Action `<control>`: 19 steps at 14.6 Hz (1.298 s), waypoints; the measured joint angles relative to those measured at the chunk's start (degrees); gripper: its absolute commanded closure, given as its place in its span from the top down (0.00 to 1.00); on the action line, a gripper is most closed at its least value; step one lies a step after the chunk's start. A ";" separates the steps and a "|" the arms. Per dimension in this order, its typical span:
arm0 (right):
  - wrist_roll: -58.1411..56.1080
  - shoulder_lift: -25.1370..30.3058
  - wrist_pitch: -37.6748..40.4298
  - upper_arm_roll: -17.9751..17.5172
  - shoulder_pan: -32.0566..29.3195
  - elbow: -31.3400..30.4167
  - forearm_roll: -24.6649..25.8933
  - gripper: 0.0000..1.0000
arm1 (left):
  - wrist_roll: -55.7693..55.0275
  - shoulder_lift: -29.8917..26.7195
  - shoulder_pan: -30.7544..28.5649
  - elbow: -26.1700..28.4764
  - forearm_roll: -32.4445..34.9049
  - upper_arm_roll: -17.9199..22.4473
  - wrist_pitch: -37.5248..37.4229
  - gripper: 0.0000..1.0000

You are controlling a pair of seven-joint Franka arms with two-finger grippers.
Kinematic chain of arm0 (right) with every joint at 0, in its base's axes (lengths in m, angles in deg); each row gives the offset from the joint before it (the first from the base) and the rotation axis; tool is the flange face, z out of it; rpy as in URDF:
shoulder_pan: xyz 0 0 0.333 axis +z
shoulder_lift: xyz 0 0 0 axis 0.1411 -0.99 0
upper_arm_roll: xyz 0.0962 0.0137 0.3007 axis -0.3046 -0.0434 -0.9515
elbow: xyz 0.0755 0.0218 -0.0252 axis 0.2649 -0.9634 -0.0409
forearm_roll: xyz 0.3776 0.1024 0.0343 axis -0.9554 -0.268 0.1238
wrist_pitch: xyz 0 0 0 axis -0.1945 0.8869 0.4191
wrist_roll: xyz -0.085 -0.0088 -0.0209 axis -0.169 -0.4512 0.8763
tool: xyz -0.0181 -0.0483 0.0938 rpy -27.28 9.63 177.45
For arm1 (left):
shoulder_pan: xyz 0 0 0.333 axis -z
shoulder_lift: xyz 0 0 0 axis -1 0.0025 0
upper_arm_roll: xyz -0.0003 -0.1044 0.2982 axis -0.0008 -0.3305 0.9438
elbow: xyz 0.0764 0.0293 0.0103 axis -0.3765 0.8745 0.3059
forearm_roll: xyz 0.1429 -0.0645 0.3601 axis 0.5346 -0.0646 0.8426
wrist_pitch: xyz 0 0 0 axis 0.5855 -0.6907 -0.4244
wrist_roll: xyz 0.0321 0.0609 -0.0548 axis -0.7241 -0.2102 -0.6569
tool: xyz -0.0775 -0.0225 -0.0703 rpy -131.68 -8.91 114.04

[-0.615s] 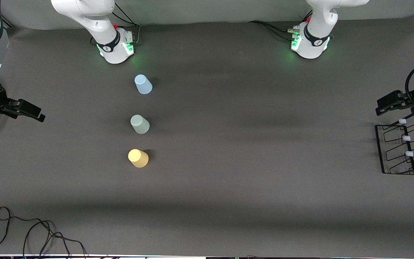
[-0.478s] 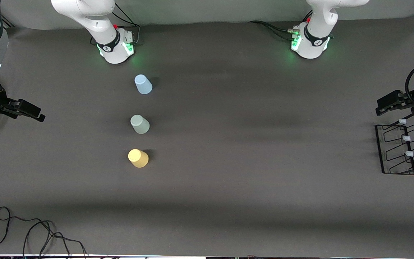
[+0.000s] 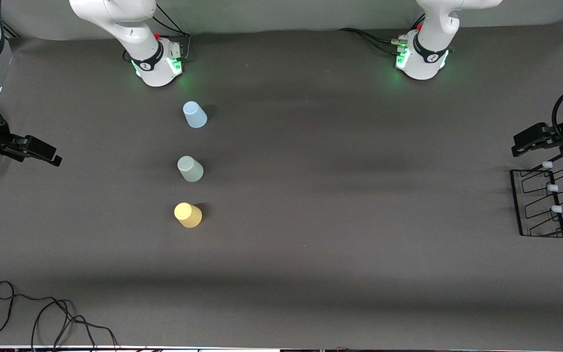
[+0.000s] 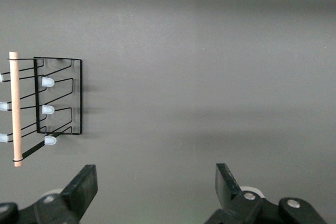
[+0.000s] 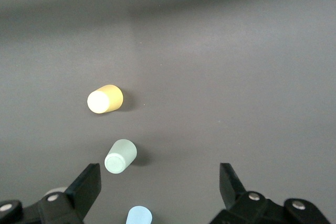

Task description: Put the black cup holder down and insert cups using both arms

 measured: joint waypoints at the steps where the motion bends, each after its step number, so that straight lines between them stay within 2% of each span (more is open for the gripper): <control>1: 0.00 -0.07 0.02 0.00 0.00 0.00 0.00 1.00 | 0.08 0.00 0.00 0.19 0.58 0.02 -0.04 1.00; 4: 0.00 -0.44 0.02 -0.03 0.07 0.00 0.00 1.00 | 1.08 -0.48 -0.55 2.98 2.69 0.84 -0.11 1.00; 6: 0.00 -0.53 0.02 -0.07 0.07 0.00 0.00 1.00 | 4.66 -1.21 -3.37 6.74 3.69 1.46 0.82 1.00; 13: 0.00 -0.55 0.02 -0.09 0.07 0.00 0.00 1.00 | 29.19 -2.04 -22.73 21.01 4.23 2.26 14.39 1.00; 19: 0.00 -0.56 0.02 -0.09 0.07 0.00 0.00 1.00 | 39.38 0.25 -27.72 23.14 3.13 2.17 20.85 1.00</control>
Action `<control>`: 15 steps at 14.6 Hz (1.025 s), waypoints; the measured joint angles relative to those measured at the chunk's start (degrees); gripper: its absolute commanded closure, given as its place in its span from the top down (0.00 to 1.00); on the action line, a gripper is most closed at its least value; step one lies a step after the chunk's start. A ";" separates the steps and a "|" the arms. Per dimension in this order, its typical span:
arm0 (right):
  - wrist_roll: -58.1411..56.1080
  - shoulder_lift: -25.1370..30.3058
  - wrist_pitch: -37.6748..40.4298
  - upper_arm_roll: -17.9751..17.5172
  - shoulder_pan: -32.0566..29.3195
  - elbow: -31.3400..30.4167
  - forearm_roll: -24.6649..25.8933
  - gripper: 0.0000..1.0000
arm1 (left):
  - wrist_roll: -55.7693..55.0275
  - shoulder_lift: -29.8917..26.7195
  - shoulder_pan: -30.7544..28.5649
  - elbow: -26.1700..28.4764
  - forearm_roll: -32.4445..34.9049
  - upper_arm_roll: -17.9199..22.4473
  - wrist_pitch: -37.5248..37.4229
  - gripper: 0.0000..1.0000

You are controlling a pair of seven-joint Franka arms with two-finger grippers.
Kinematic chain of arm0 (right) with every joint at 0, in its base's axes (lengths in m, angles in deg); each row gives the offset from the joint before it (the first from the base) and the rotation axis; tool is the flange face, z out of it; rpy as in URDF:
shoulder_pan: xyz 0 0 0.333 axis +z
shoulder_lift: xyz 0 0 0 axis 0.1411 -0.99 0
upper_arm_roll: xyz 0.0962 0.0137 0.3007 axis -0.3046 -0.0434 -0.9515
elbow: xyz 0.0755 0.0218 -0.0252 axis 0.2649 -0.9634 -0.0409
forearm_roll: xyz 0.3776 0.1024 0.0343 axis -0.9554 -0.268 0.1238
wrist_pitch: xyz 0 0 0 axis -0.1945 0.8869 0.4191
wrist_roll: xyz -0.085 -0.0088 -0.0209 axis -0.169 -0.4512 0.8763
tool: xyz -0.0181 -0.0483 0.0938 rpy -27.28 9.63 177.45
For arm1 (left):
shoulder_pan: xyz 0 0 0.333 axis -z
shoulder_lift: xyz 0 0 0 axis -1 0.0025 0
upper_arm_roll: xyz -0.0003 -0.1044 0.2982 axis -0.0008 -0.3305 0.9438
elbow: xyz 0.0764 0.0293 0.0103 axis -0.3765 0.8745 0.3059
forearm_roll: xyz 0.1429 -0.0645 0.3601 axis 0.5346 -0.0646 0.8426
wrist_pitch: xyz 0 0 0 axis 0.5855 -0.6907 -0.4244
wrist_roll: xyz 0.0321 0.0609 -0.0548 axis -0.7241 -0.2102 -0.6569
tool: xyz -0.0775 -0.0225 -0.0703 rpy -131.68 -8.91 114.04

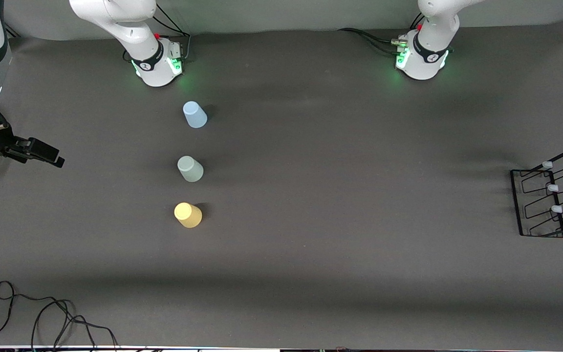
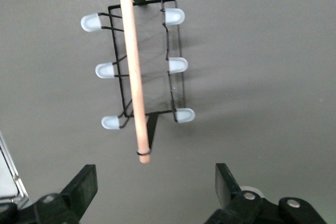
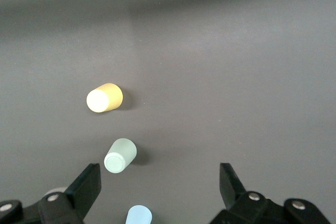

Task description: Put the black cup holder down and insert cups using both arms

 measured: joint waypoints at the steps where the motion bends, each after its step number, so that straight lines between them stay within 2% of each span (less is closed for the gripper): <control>1: 0.00 0.00 0.00 0.00 0.00 0.00 0.00 1.00 | 1.20 1.17 -0.95 0.08 -0.33 0.00 1.39 1.00; 8: 0.00 -0.01 0.00 0.00 0.00 0.00 0.00 1.00 | 2.53 9.13 -2.04 0.43 -0.99 -0.65 10.05 1.00; 15: 0.00 -0.02 0.00 0.00 0.00 0.00 0.00 1.00 | 2.53 11.70 -1.86 2.24 -2.19 -1.15 14.34 1.00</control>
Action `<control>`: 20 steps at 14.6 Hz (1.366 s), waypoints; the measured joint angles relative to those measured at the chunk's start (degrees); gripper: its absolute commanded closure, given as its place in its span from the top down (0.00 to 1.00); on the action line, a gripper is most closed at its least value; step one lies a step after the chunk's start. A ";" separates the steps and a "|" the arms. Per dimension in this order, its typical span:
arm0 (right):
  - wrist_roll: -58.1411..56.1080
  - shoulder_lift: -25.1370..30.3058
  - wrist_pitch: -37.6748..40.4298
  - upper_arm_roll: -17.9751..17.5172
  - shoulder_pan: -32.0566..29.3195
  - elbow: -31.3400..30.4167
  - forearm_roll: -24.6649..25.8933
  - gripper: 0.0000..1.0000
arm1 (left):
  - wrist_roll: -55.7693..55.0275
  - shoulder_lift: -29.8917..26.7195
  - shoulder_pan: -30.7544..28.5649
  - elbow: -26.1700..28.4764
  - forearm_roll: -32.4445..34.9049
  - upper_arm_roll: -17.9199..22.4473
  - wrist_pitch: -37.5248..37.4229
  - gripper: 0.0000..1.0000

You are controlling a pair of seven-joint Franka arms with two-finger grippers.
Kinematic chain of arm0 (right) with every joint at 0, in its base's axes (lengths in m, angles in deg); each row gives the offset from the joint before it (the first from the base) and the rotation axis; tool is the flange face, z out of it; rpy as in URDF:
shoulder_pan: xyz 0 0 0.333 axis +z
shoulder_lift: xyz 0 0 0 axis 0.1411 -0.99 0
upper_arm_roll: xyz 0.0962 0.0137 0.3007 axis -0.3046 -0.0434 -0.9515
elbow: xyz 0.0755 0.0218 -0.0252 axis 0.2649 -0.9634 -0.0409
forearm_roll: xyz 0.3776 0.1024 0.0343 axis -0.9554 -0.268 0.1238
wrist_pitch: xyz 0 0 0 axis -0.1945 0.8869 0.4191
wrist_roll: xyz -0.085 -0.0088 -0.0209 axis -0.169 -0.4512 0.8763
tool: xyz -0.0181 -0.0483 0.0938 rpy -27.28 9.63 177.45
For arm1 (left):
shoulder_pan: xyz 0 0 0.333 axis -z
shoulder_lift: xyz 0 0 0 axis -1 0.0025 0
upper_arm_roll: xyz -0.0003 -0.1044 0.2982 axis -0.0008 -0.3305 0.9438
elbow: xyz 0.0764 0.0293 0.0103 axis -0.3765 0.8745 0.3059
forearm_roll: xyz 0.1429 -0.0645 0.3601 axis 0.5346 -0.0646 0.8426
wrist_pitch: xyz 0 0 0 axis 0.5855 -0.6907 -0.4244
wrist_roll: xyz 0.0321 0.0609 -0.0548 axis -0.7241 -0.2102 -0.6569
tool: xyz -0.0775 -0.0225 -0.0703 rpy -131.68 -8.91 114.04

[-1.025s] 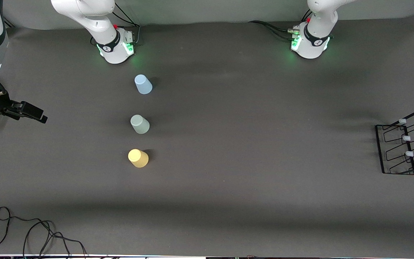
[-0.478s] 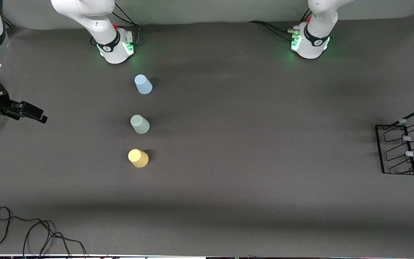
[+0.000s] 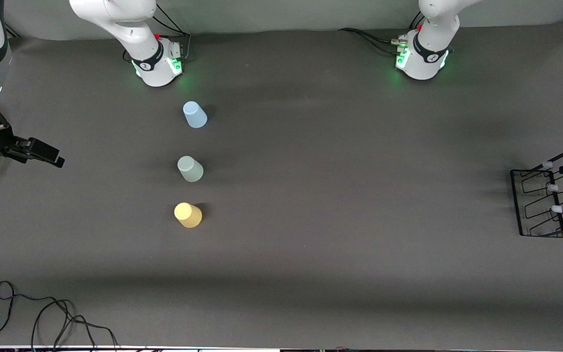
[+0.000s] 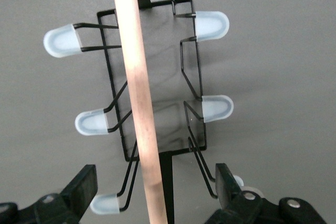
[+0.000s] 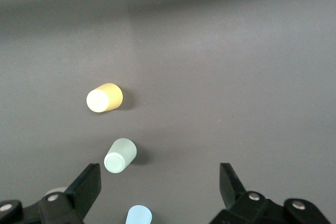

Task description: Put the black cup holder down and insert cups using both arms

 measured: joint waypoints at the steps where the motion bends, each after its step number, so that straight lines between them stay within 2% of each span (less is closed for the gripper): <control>1: 0.00 0.00 0.00 0.00 0.00 0.00 0.00 1.00 | 0.00 0.04 0.01 0.18 -0.09 -0.03 0.79 1.00; 3: 0.00 0.00 0.00 0.00 0.00 0.00 0.00 1.00 | 0.00 0.04 0.06 0.21 -0.15 -0.13 2.29 0.97; 4: 0.00 0.00 0.00 0.00 0.00 0.00 0.00 1.00 | 0.00 0.04 0.07 0.21 -0.15 -0.18 2.74 0.90; 6: 0.00 0.00 0.00 0.00 0.00 0.00 0.00 1.00 | 0.00 0.04 0.09 0.21 -0.20 -0.25 2.98 0.61; 8: 0.00 0.00 0.00 0.00 0.00 0.00 0.00 1.00 | 0.00 0.04 0.10 0.21 -1.12 -0.27 2.99 0.17; 10: 0.00 0.00 0.00 0.00 0.00 0.00 0.00 1.00 | 0.00 0.04 0.10 0.22 -1.88 -0.27 2.99 0.00; 17: 0.00 -0.01 0.00 0.00 0.00 0.00 0.00 1.00 | 0.05 0.05 0.08 -0.07 -3.54 -0.24 2.95 0.00; 20: 0.00 -0.01 0.00 0.00 0.00 0.00 0.00 1.00 | 0.05 0.01 0.00 -2.40 -4.01 -0.21 2.15 0.00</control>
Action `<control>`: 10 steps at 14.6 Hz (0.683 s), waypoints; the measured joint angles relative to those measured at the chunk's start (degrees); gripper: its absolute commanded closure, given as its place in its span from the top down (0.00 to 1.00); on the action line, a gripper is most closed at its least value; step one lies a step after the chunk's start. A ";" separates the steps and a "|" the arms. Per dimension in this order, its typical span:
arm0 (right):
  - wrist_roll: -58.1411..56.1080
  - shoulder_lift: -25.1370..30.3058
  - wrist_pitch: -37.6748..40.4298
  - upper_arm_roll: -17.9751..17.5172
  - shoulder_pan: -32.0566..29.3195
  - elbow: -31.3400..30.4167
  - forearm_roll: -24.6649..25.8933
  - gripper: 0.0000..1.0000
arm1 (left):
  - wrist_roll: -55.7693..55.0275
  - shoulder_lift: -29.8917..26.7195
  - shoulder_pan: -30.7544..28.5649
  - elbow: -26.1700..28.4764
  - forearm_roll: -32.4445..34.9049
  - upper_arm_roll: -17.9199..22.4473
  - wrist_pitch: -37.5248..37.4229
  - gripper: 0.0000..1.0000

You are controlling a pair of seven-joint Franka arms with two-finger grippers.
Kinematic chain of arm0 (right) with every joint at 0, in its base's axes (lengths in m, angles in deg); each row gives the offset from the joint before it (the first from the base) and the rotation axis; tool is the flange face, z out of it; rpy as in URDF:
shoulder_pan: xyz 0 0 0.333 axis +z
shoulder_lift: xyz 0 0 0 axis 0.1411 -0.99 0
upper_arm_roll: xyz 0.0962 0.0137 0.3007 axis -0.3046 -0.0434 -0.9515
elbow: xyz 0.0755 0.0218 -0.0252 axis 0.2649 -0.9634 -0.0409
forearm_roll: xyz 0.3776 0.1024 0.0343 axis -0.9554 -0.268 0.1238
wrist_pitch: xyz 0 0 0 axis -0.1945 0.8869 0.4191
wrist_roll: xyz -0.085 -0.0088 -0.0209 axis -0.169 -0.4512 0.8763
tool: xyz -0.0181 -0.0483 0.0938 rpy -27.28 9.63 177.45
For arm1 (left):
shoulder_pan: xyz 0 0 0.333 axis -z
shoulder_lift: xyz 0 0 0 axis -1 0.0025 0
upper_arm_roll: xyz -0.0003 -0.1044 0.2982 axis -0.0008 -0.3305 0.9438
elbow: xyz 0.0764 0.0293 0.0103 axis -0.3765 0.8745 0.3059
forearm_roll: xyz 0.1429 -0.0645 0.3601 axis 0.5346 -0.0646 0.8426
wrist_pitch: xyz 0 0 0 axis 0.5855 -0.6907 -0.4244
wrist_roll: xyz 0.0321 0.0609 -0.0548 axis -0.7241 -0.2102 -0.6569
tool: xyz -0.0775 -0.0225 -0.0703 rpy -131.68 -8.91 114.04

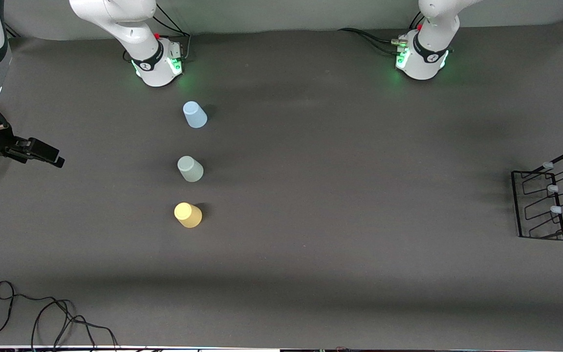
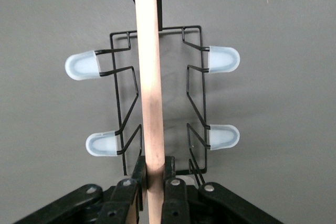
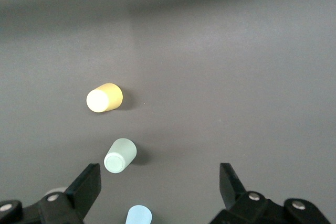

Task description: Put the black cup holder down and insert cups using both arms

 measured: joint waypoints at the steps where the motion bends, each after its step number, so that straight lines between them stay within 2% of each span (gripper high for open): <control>1: 0.00 0.00 0.00 0.00 0.00 0.00 0.00 1.00 | -0.07 -0.05 -0.07 -2.06 -0.83 0.04 -2.23 0.00; 6: 0.00 -0.02 0.00 0.00 0.00 0.00 0.00 1.00 | -5.57 -1.10 0.75 -14.89 -2.27 -0.16 -18.40 0.00; 10: 0.00 -0.02 0.00 0.00 -0.01 0.00 0.00 1.00 | -14.42 -3.21 8.54 -17.19 -2.31 -0.65 -22.92 0.00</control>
